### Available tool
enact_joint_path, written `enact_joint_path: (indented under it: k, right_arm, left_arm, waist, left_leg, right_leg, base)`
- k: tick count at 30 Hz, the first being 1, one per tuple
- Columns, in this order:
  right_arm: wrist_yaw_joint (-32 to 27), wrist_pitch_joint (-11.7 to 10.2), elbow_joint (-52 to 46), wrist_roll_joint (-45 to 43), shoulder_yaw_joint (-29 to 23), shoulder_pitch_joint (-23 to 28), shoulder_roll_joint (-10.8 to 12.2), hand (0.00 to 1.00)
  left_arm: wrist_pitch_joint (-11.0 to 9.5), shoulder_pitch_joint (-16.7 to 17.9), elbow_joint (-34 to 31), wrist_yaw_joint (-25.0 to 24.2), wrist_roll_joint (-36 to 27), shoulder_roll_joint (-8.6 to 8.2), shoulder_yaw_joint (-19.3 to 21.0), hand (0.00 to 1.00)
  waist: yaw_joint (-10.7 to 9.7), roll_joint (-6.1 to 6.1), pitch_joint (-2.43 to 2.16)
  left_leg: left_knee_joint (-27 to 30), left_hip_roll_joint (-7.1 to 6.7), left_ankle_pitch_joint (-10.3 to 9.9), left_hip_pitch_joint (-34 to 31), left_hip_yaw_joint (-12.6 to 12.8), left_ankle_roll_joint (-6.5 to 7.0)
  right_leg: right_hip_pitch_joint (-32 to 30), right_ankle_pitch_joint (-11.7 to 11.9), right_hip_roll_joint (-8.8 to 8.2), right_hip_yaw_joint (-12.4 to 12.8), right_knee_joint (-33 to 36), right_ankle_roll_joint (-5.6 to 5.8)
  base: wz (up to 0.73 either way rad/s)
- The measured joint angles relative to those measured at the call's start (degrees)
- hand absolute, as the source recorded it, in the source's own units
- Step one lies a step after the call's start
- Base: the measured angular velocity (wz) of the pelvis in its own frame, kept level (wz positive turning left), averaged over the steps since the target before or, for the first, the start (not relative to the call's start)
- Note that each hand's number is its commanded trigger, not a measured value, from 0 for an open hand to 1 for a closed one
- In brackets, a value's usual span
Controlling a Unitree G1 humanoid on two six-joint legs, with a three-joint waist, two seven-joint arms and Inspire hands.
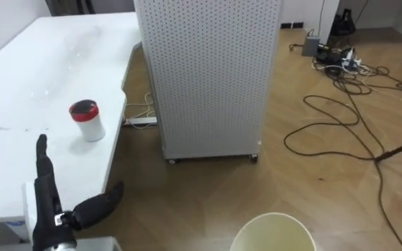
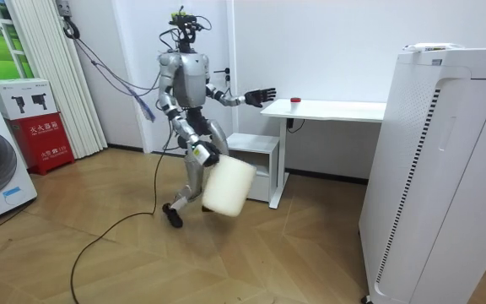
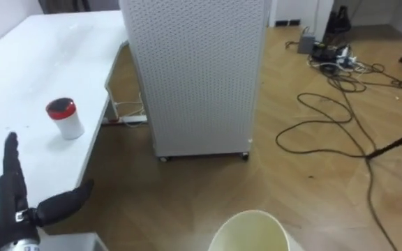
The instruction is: Pick garbage
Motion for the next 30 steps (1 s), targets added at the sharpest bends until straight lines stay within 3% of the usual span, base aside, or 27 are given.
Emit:
enact_joint_path:
  k: [1,3,5,6,7,8,9,11,13,16,20,21,22,23,24,25,26,28,30]
  right_arm:
    - [0.16,0.0,-0.31,-0.02,-0.02,-0.08,0.0,1.0]
    - [0.63,0.02,-0.54,-0.14,0.01,-0.31,0.0,1.0]
    - [0.92,0.03,-0.54,-0.47,-0.02,-0.21,-0.01,1.0]
    - [0.94,0.02,-0.55,-1.56,-0.01,-0.27,0.03,1.0]
    - [0.96,0.0,-0.55,-2.73,0.0,-0.5,0.22,1.0]
    - [0.96,0.0,-0.43,-3.32,-0.05,-0.59,0.22,1.0]
    - [0.81,0.03,-0.13,-4.37,-0.08,-0.36,0.35,1.0]
    - [1.62,0.14,-0.14,-4.75,0.07,-0.91,0.58,1.0]
    - [2.3,0.6,-0.17,-4.73,0.01,-1.25,0.64,1.0]
    - [3.43,0.73,-0.41,-5.08,-0.16,-1.2,0.3,1.0]
    - [4.77,1.22,-0.45,-6.34,-0.13,-1.14,0.3,1.0]
    - [5.01,1.37,-0.43,-6.47,-0.1,-1.1,0.3,1.0]
    - [5.22,1.58,-0.36,-6.38,-0.11,-0.99,0.35,1.0]
    - [5.21,1.65,-0.34,-6.1,-0.25,-0.81,0.21,1.0]
    - [5.16,1.72,-0.27,-5.41,-1.47,-0.67,-0.01,1.0]
    - [4.81,2.36,-0.18,-5.35,-2.19,-0.52,0.27,1.0]
    - [4.83,2.36,-0.25,-5.38,-2.27,-0.51,0.26,1.0]
    - [4.69,2.25,-0.31,-6.59,-2.33,-0.57,0.27,1.0]
    - [4.71,2.02,-0.36,-8.6,-2.41,-0.58,0.26,1.0]
  left_arm:
    - [0.0,-0.08,-0.02,0.13,0.0,0.04,0.05,0.0]
    - [0.0,-0.28,-0.01,0.32,0.03,-0.2,-0.06,0.0]
    - [-0.02,-0.35,0.02,0.34,-0.03,-0.27,-0.1,0.0]
    - [-0.13,-0.45,0.54,0.37,-0.06,-0.2,-0.08,0.0]
    - [-0.19,-0.58,1.26,0.45,-0.05,0.08,0.06,0.0]
    - [-0.18,-0.65,1.84,0.52,0.0,-0.08,0.09,0.0]
    - [-0.16,-0.45,2.71,0.54,-0.01,-0.39,-0.18,0.0]
    - [-0.16,-0.46,2.7,0.98,0.02,-0.17,0.02,0.0]
    - [-0.14,0.05,2.61,0.93,-0.03,-0.14,-0.1,0.0]
    - [0.41,1.2,-0.1,1.0,0.03,-0.12,-0.01,0.0]
    - [0.84,1.89,-1.07,1.5,0.05,0.07,0.16,0.0]
    - [0.85,2.17,-1.14,1.87,0.05,0.17,0.27,0.0]
    - [0.85,2.2,-1.17,2.13,-0.06,0.29,0.28,0.0]
    - [0.84,2.2,-1.24,2.16,-0.17,0.07,0.21,0.0]
    - [0.84,1.56,-1.83,2.2,0.05,-0.06,-0.25,0.0]
    - [0.84,1.7,-1.9,2.9,0.12,-0.03,-0.24,0.0]
    - [0.84,1.78,-1.89,3.49,0.1,0.1,-0.17,0.0]
    - [0.84,2.0,-1.86,5.07,0.06,0.55,0.59,0.0]
    - [0.84,2.25,-1.86,5.06,0.05,0.51,1.86,0.0]
  waist:
    - [0.04,0.44,-0.06]
    - [0.25,1.21,0.18]
    - [-0.1,1.11,0.2]
    - [-0.72,0.97,0.21]
    - [-1.01,0.42,0.25]
    - [-1.17,0.5,0.39]
    - [-1.26,0.8,0.13]
    - [-0.49,0.98,0.16]
    - [0.04,0.75,0.29]
    - [0.11,0.55,0.16]
    - [0.47,0.6,0.1]
    - [0.48,0.44,0.11]
    - [0.08,-0.59,0.67]
    - [-0.19,-0.94,0.54]
    - [-0.73,-0.64,0.42]
    - [-0.1,-1.25,-0.06]
    - [0.45,-1.22,-0.05]
    - [2.33,-0.87,0.14]
    - [2.19,-0.62,0.04]
  left_leg:
    - [-0.54,-0.02,-0.08,0.22,-0.7,-0.04]
    - [-3.63,0.11,0.2,2.67,-1.57,-0.5]
    - [-5.44,0.1,0.33,4.62,-2.42,-0.86]
    - [-6.29,0.11,0.52,5.59,-3.12,-1.32]
    - [-6.3,-0.1,0.44,6.04,-3.83,-1.78]
    - [-6.09,0.04,0.23,6.33,-4.45,-2.24]
    - [-6.51,0.46,0.67,6.83,-5.76,-3.29]
    - [-7.48,1.13,1.35,6.97,-7.86,-4.4]
    - [-8.56,1.92,2.29,7.72,-8.56,-5.91]
    - [-14.1,2.61,2.53,11.47,-8.7,-6.13]
    - [-15.5,2.59,2.82,13.34,-8.96,-6.63]
    - [-13.65,2.62,2.84,12.85,-8.87,-6.67]
    - [-8.65,2.72,2.48,10.18,-9.37,-7.01]
    - [-9.68,2.28,2.59,8.73,-10.19,-7.16]
    - [-14.22,2.26,5.48,5.35,-10.9,-5.38]
    - [-14.05,2.0,6.93,5.5,-8.72,-5.32]
    - [-14.35,1.92,6.96,5.8,-8.35,-5.26]
    - [-15.12,1.58,6.96,7.32,-9.08,-5.26]
    - [-17.12,0.97,6.97,8.66,-10.4,-5.27]
  right_leg:
    - [-1.13,-1.03,0.53,0.03,0.49,0.1]
    - [-5.88,-6.13,2.97,-0.13,-0.41,-0.06]
    - [-7.78,-7.31,4.07,-1.57,-6.41,-0.22]
    - [-8.12,-7.05,4.86,-2.46,-13.86,-0.46]
    - [-7.99,-4.22,5.75,-2.58,-22.77,-0.63]
    - [-7.97,-3.71,6.27,-2.73,-24.36,-1.69]
    - [-6.21,-3.22,7.61,-2.77,-26.92,-2.03]
    - [-4.39,-1.95,9.64,-2.99,-30.41,-2.81]
    - [-1.84,-0.77,11.29,-2.24,-34.32,-2.99]
    - [0.35,0.02,13.63,-2.44,-38.35,-2.81]
    - [2.82,0.74,14.53,-1.72,-41.42,-2.79]
    - [4.35,1.12,14.39,0.12,-43.09,-2.63]
    - [6.07,1.36,13.73,4.64,-44.84,-2.29]
    - [6.44,1.57,13.56,6.86,-45.28,-1.92]
    - [5.94,1.37,13.33,8.84,-45.02,-1.4]
    - [5.56,0.99,12.61,7.55,-44.92,-0.33]
    - [5.66,1.09,12.64,6.14,-45.05,-0.17]
    - [6.65,2.04,12.57,2.06,-46.67,-0.36]
    - [8.35,2.46,12.52,-0.3,-48.39,-0.03]
  base:
    - [0.06]
    - [0.1]
    - [0.24]
    - [0.41]
    - [0.38]
    - [0.25]
    - [0.06]
    - [-0.11]
    - [-0.13]
    - [-0.05]
    - [-0.1]
    - [0.19]
    - [0.33]
    - [0.69]
    - [0.54]
    - [0.38]
    - [-0.04]
    - [-0.2]
    - [-0.04]
